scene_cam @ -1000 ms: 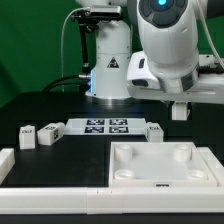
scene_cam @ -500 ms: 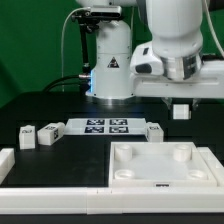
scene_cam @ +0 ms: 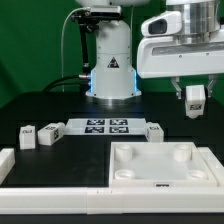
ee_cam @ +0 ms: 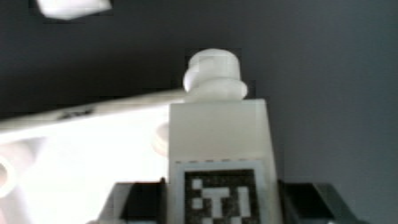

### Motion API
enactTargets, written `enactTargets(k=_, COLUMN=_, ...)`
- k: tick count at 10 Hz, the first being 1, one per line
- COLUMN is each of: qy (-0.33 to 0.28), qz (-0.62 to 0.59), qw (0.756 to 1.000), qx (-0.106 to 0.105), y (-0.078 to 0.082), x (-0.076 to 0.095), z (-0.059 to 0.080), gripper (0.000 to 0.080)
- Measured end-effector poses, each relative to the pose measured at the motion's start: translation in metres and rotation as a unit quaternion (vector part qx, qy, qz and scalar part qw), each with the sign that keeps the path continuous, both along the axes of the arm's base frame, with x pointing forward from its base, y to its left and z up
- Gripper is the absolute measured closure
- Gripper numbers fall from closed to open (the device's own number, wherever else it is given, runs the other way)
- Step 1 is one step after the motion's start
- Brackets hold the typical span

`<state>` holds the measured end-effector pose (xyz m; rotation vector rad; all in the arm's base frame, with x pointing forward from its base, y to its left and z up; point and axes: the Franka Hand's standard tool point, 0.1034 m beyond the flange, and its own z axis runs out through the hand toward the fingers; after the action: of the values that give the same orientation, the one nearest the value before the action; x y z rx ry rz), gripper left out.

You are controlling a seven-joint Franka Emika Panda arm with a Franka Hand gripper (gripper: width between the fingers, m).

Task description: Assemble one leg

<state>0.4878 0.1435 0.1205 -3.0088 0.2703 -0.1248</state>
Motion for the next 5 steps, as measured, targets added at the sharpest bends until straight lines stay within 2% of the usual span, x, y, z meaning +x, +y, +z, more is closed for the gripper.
enactTargets(k=2, qy=-0.035, qz=0.038, qw=0.999, qx=-0.002, y=0.002, x=-0.002, z=-0.005, gripper=0.0508)
enactTargets(k=3, qy=-0.018, qz=0.085, qw=0.996, qx=-0.012, y=-0.012, x=0.012, z=-0.013, gripper=0.0508)
enactTargets(k=5, qy=-0.027, qz=0.126, qw=0.992, qx=-0.019, y=-0.029, x=0.06, z=-0.006, gripper=0.0508)
